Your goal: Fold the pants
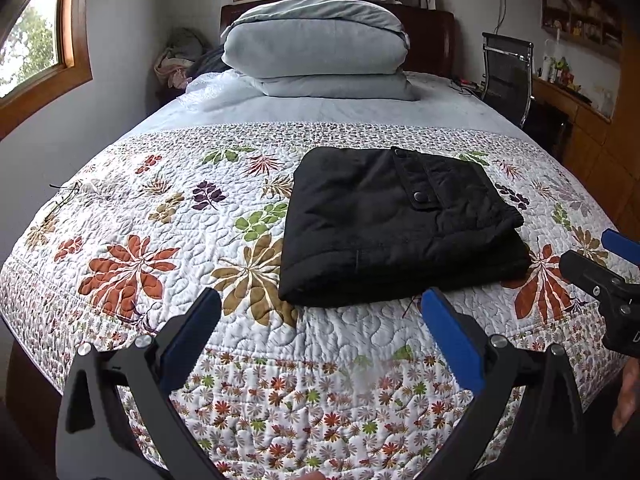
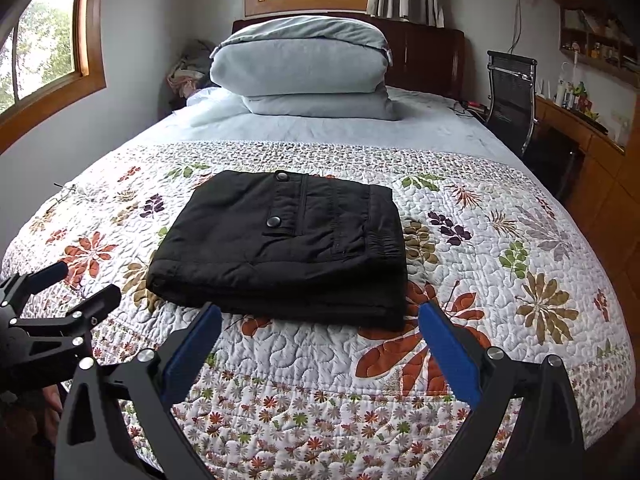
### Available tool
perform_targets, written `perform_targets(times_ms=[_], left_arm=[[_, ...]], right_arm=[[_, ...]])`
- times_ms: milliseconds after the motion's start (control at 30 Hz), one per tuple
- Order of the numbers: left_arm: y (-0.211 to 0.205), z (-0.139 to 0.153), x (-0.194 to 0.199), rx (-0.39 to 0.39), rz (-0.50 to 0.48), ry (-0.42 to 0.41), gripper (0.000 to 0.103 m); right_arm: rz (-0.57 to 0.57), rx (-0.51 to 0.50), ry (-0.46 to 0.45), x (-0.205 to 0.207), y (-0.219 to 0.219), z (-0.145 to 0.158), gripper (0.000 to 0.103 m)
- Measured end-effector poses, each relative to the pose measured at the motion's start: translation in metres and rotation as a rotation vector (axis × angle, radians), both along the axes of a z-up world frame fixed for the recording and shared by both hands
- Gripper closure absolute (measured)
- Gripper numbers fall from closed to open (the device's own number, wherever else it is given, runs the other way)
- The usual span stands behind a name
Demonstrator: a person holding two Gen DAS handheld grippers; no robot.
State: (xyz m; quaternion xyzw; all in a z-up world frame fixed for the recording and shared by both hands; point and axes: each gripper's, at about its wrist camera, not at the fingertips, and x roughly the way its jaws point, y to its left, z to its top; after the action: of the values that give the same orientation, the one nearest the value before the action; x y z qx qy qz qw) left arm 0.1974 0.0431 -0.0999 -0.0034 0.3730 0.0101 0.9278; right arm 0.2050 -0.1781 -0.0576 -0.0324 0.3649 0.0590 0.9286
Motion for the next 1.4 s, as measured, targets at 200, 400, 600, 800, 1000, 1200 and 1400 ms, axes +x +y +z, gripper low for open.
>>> perform_targets(times_ms=[200,400,600,800,1000,1200,1400], left_arm=[[-0.001,0.0,0.001,0.001,-0.002,0.001,0.003],[-0.002,0.0,0.001,0.003,-0.004,-0.002,0.003],[-0.002,0.001,0.0,0.001,-0.001,-0.006,0.003],[-0.001,0.002,-0.001,0.004,0.0,-0.008,0.003],[-0.001,0.003,0.0,0.01,-0.002,-0.01,0.003],[-0.003,0.003,-0.001,0.068,0.017,-0.022,0.003],[0.012,0.004,0.003,-0.017,0.062,0.0,0.003]], right_arm=[[0.0,0.004,-0.005,-0.001,-0.002,0.002,0.004],[0.001,0.006,-0.012,-0.001,-0.002,0.005,0.004],[0.0,0.004,-0.013,-0.001,-0.002,0.005,0.004],[-0.001,0.005,-0.013,-0.001,-0.002,0.004,0.004],[0.0,0.006,-0.008,-0.001,-0.002,0.004,0.004],[0.0,0.002,-0.009,0.0,-0.002,0.002,0.004],[-0.004,-0.009,-0.017,-0.001,-0.001,0.002,0.004]])
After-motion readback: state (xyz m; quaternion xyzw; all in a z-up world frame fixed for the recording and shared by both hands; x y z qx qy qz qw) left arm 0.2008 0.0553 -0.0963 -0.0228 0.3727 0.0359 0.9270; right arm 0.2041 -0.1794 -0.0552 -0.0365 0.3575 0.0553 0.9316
